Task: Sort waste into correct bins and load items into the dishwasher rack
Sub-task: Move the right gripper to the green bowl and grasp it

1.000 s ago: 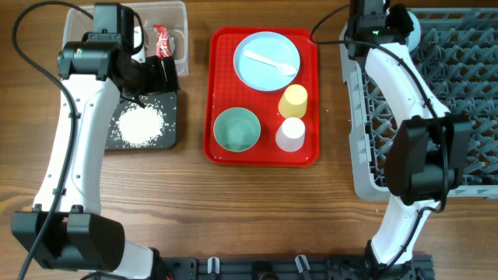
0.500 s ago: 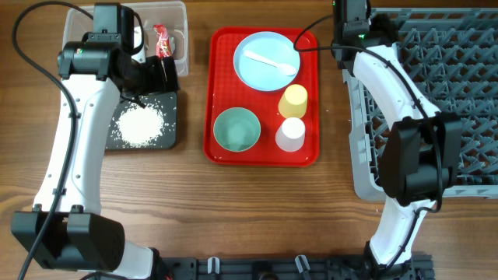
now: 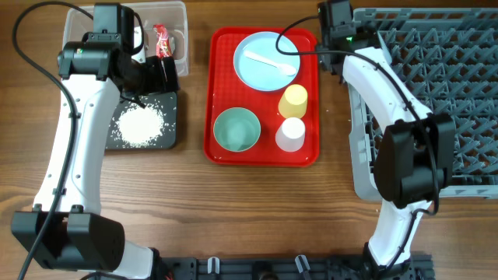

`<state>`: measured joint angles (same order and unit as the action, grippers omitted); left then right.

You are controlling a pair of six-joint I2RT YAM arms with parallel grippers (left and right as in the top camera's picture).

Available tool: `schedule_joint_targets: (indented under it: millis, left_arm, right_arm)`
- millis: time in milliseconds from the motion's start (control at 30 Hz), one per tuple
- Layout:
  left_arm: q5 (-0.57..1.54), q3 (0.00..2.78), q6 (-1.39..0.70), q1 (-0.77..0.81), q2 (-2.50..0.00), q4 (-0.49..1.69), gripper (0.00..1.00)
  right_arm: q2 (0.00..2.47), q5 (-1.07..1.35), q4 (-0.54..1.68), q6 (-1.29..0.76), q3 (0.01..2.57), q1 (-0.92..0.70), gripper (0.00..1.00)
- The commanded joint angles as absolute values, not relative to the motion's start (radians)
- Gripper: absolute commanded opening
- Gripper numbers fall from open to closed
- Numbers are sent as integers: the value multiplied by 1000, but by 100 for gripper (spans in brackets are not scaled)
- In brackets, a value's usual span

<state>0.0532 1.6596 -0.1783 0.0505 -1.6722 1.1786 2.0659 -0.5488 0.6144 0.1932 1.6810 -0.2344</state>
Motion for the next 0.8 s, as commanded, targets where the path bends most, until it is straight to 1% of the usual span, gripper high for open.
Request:
schedule_joint_targets:
  millis: [0,67,100,133,167,200,233,333,467,533,633,767]
  left_arm:
    - [58,1654,-188,46,-1683,1180,100]
    - [58,1654,-188,46,-1683,1179,100]
    - [58,1654,-188,46,-1683,1180,100]
    - [58,1654,-188,46,-1683,1180,100]
    - [58,1654,-188,46,-1683,1180,100]
    - [58,1654,-188,46,-1683,1180,100]
    - [58,1654,-188,46,-1683,1180,100]
    - [58,1654,-188,46,-1683,1180,100]
    - [58,1654,-188,46,-1683,1180,100]
    - [58,1654,-188,46,-1683,1180,100]
    - [58,1654,-188,46,-1683,1180,100]
    - [58,1654,-188,46,-1683,1180,100]
  right_arm:
    - [1924,-260,696,113,1678,-303,99]
    - [1880,17,765,68,1677,-346,100]
    - [1875,192,801,68,1677,-368,96]
    - [1876,348,842,68,1676,-393,78]
    - [1879,437,868,67,1670,-415,67]
    - [1880,455,878,26,1654,-449,63]
    - [1881,432,879,-13,1630,-479,61]
    - [1881,281,843,-199,1504,-574,59]
    - [1882,221,744,-389,1391,-618,38]
    - [1887,147,747,-479,1371,-620,37]
    - [1901,103,764,-599,1365,-620,38]
    - [1959,109,772,-657,1365,-620,38]
